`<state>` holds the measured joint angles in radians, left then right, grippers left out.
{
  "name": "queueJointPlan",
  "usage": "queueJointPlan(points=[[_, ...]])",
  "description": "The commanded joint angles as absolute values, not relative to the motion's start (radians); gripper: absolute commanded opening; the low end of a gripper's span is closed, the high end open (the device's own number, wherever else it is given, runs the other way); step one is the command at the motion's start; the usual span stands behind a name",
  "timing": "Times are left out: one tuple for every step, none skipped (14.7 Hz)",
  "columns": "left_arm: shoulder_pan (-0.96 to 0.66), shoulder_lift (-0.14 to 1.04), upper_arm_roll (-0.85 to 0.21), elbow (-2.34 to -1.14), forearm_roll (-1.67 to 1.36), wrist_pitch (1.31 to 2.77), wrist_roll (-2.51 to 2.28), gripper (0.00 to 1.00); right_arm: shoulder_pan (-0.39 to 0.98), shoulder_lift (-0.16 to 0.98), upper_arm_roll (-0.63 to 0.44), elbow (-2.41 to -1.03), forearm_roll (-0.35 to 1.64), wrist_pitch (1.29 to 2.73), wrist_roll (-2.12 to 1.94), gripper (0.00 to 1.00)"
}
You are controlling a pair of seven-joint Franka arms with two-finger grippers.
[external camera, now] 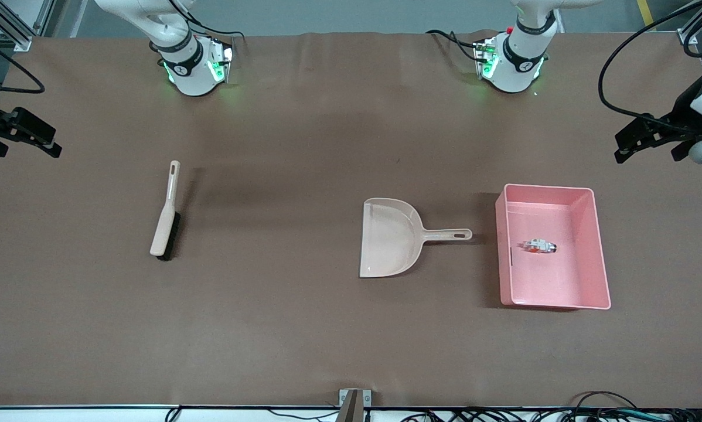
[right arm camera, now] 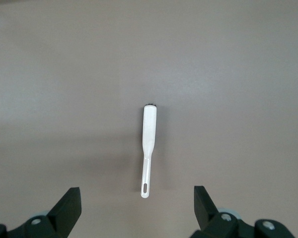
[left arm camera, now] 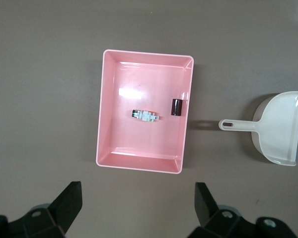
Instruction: Clean e-waste and dump in bin
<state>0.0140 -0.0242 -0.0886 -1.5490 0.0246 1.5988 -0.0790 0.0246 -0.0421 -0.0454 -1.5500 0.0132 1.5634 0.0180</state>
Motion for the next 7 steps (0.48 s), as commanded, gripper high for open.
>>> queueJointPlan(points=[[0.005, -0.058, -0.058, -1.582, 0.005, 1.594, -0.026, 1.0, 0.031, -0.043, -0.044, -1.543, 0.0, 1.565, 0.023, 1.0], [0.005, -0.06, -0.055, -1.583, 0.005, 1.585, -0.028, 1.0, 0.031, -0.044, -0.044, -1.545, 0.0, 1.565, 0.023, 1.0], [0.003, -0.067, -0.052, -1.583, 0.006, 1.547, -0.026, 1.0, 0.031, -0.043, -0.044, -1.545, 0.0, 1.565, 0.023, 1.0], [0.003, -0.069, -0.052, -1.582, 0.006, 1.536, -0.028, 1.0, 0.031, -0.044, -0.044, -1.545, 0.0, 1.565, 0.023, 1.0], [0.0, -0.071, -0.052, -1.583, 0.006, 1.532, -0.026, 1.0, 0.031, -0.043, -0.044, -1.543, -0.002, 1.566, 0.023, 1.0], [-0.009, -0.072, -0.052, -1.583, 0.006, 1.529, -0.026, 1.0, 0.031, -0.043, -0.044, -1.545, -0.002, 1.569, 0.023, 1.0], [-0.015, -0.074, -0.052, -1.583, 0.008, 1.528, -0.025, 1.0, 0.031, -0.043, -0.044, -1.545, -0.002, 1.569, 0.023, 1.0]])
